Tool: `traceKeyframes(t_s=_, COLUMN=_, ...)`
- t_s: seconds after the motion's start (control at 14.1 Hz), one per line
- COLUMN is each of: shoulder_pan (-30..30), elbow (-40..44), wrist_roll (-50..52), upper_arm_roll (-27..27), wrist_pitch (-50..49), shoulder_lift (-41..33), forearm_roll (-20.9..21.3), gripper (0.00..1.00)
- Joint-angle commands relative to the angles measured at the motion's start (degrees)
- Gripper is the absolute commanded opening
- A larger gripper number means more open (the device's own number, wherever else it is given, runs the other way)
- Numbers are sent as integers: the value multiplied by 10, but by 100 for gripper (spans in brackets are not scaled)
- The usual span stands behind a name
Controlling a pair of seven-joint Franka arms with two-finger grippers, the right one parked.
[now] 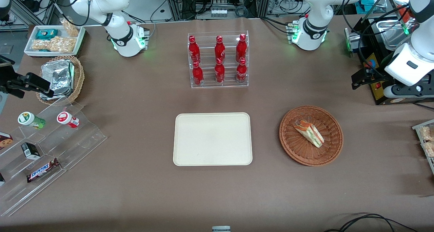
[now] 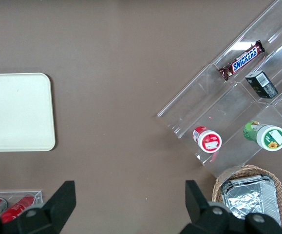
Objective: Place sandwich from basket to tray
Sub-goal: 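Move the open left gripper over the wrapped sandwich in the basket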
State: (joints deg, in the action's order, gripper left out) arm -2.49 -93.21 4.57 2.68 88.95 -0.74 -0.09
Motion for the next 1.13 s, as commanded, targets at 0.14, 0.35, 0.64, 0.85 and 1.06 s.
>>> traceKeyframes(t_s=0.14, shoulder_pan=1, elbow=16, wrist_roll=0, upper_arm_roll=3, wrist_pitch=-2, shoulder_lift=12, forearm_roll=-6, gripper=100)
traceKeyframes(t_s=0.35, shoulder_pan=0, elbow=15, wrist_roll=0, upper_arm_roll=3, wrist_pitch=-4, shoulder_lift=13, forearm_roll=-6, gripper=100)
traceKeyframes(t_s=0.64, shoulder_pan=-1, elbow=4, wrist_roll=-2, upper_arm_roll=4, wrist_pitch=-12, shoulder_lift=12, forearm_roll=-3, gripper=100)
traceKeyframes(t_s=0.85, shoulder_pan=-2, elbow=-11, wrist_roll=1, upper_arm_roll=4, wrist_pitch=-10, shoulder_lift=11, forearm_roll=-2, gripper=100)
traceKeyframes(t_s=1.06, shoulder_pan=-9, elbow=-51, wrist_roll=18, upper_arm_roll=6, wrist_pitch=23, shoulder_lift=19, forearm_roll=-2, gripper=100)
